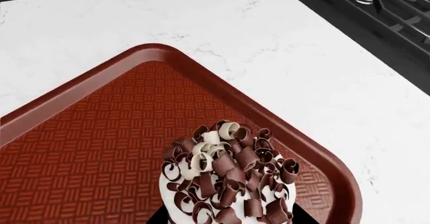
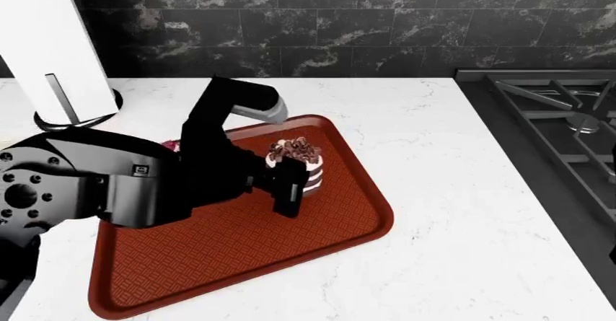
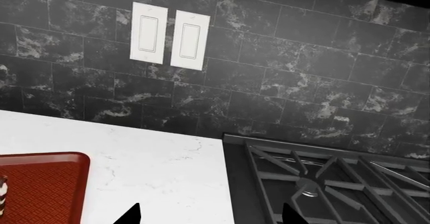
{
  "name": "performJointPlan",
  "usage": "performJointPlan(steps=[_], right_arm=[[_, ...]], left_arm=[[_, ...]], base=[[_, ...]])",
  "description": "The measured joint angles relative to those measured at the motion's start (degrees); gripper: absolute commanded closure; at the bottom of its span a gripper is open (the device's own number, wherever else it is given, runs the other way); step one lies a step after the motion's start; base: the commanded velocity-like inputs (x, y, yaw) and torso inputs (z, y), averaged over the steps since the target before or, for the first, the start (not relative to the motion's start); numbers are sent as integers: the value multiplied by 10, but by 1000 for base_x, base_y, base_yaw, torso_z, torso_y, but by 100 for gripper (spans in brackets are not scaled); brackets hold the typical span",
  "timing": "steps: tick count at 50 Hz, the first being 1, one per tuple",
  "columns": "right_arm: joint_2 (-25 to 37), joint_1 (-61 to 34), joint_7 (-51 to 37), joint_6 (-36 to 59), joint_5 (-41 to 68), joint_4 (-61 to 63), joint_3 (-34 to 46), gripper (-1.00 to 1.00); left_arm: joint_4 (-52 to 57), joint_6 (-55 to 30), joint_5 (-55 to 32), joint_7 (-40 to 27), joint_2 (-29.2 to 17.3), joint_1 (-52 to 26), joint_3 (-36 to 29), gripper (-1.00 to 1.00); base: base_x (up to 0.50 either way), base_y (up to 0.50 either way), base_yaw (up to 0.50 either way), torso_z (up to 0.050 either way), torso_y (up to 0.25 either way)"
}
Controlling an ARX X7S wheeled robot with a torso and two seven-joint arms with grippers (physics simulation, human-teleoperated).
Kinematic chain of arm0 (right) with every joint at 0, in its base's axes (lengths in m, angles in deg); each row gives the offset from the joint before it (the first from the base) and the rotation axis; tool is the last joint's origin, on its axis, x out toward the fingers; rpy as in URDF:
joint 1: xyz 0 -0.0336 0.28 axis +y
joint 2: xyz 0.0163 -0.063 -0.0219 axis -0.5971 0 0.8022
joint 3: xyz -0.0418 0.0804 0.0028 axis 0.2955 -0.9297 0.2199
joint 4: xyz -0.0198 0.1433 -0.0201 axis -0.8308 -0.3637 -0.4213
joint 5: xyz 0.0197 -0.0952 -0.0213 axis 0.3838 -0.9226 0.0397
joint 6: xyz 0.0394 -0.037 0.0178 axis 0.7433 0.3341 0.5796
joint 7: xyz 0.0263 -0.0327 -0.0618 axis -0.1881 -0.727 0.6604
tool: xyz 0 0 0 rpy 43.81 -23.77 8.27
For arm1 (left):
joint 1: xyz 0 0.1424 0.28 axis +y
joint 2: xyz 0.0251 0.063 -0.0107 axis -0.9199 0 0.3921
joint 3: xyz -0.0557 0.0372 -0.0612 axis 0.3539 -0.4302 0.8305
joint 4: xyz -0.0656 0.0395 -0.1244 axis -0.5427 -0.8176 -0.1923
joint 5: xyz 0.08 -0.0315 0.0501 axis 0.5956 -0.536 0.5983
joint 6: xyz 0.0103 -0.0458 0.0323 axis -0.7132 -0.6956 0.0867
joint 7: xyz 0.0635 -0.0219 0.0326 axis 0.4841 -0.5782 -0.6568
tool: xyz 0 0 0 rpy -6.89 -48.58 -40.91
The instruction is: Move the dessert items from the plate to the tray.
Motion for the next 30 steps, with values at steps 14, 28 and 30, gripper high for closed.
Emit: performJointPlan(steps=[14, 28, 30], right_arm=[[-3, -1, 3, 1, -4, 0, 2, -100], [-3, -3, 3, -1, -4, 1, 3, -100], [-3, -3, 3, -1, -4, 1, 3, -100]], left_arm=[[-6, 4, 22, 18, 1, 16, -9, 100], [-5, 4, 28, 22, 0, 23, -16, 100], [-5, 4, 27, 21, -1, 24, -17, 100]], base=[[0, 0, 0, 1, 1], [0, 0, 0, 1, 1], [0, 0, 0, 0, 0]])
